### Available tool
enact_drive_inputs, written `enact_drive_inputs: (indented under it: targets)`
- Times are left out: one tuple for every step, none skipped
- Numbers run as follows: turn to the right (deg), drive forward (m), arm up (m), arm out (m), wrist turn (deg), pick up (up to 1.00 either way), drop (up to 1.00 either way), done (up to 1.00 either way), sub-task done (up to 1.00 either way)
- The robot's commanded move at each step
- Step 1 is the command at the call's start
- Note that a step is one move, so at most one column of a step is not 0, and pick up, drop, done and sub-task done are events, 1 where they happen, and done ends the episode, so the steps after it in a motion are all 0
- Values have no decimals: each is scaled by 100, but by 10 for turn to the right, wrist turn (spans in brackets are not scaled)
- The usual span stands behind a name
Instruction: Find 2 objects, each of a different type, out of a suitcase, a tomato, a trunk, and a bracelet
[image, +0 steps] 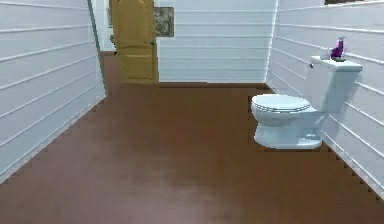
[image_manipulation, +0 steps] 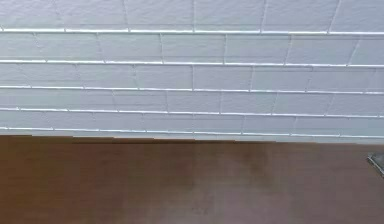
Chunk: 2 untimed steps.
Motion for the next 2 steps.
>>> enact_drive_inputs:
  targets:
    - [0,30,0,0,0,0,0,0,0]
    - [-120,0,0,0,0,0,0,0,0]
